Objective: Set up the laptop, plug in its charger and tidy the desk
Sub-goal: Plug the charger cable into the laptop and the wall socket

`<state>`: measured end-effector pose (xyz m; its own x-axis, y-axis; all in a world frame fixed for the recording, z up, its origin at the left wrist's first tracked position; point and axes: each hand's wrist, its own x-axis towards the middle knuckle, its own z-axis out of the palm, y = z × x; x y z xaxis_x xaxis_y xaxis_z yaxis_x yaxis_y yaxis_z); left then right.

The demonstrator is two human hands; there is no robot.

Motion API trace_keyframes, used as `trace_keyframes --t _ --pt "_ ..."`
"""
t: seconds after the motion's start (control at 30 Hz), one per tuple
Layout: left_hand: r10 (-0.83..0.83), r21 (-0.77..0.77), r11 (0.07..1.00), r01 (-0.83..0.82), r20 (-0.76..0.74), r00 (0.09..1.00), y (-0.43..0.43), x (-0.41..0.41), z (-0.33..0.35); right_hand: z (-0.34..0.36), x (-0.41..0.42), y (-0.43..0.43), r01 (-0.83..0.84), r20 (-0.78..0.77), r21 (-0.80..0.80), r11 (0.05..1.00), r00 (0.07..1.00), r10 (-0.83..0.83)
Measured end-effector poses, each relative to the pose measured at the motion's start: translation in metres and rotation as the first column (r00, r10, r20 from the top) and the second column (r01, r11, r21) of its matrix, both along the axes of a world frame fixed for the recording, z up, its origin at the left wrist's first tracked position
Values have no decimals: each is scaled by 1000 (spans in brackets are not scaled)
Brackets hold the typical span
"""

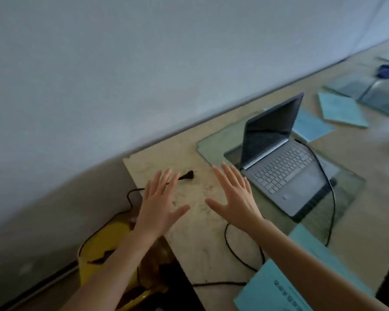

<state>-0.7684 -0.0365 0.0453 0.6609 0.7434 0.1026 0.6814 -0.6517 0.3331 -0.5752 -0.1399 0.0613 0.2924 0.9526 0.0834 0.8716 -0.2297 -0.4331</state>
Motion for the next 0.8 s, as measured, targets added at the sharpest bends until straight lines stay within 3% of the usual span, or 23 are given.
trace_keyframes --t 0.13,0.47,0.8 --pt "-108 -17 994 107 -33 994 47 8 -19 -12 -7 15 123 -7 -30 992 992 -123" --pt "-200 -213 961 177 -92 975 96 63 -69 -44 -6 -3 360 -116 -81 929 923 -368" --pt "89 -416 905 -92 -26 996 132 98 -103 -64 12 1 379 -164 -101 920 906 -391"
